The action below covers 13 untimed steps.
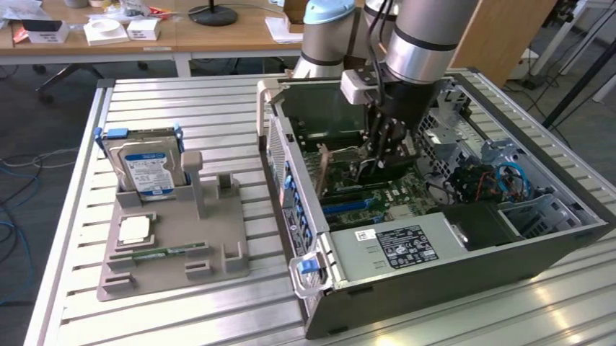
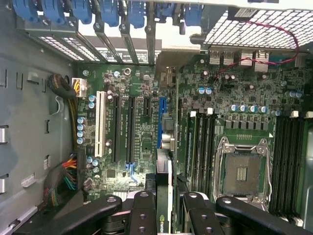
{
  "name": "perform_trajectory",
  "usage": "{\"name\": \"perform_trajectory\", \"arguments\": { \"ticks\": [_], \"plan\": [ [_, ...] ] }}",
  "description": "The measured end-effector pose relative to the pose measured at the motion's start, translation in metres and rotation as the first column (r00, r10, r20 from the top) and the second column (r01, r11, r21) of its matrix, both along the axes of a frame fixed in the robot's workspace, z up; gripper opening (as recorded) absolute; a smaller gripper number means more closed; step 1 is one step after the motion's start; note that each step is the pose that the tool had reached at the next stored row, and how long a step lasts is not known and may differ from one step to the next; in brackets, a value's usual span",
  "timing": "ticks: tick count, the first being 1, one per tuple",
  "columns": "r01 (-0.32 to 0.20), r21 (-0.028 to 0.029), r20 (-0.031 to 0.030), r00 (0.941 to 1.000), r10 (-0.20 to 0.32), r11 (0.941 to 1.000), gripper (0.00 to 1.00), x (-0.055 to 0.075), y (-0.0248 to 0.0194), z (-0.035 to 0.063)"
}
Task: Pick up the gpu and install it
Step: 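Insert the gpu into the slot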
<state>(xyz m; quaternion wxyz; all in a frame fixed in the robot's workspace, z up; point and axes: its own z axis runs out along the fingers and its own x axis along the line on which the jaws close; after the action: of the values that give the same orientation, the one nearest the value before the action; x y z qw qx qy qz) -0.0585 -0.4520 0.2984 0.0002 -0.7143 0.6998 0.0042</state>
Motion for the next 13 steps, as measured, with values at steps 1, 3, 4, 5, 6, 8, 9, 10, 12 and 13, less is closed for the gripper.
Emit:
{"name": "perform_trajectory", "arguments": {
  "ticks": [1,3,4,5,6,8,9,10,12,13],
  "plan": [
    [0.000,0.0001,0.0001,1.0000,0.000,1.0000,0.26,-0.001,0.0000,-0.0008],
    [0.000,0.0000,0.0000,1.0000,0.000,1.0000,0.26,-0.001,0.0000,-0.0042],
    [0.000,0.0001,0.0001,1.0000,0.000,1.0000,0.26,-0.002,0.0000,-0.0060],
    [0.000,0.0001,0.0000,1.0000,0.000,1.0000,0.26,-0.002,0.0000,-0.0077],
    [0.000,0.0000,0.0000,1.0000,0.000,1.0000,0.26,-0.002,0.0000,-0.0091],
    [0.000,-0.0002,-0.0001,1.0000,0.000,1.0000,0.26,-0.002,0.0000,-0.0096],
    [0.000,-0.0002,-0.0001,1.0000,0.000,1.0000,0.26,-0.002,0.0000,-0.0096],
    [0.000,-0.0001,-0.0001,1.0000,0.000,1.0000,0.26,-0.002,0.0000,-0.0096],
    [0.000,-0.0001,0.0000,1.0000,0.000,1.0000,0.26,-0.002,0.0000,-0.0098],
    [0.000,0.0005,0.0002,1.0000,0.000,1.0000,0.26,-0.002,0.0000,-0.0108]
  ]
}}
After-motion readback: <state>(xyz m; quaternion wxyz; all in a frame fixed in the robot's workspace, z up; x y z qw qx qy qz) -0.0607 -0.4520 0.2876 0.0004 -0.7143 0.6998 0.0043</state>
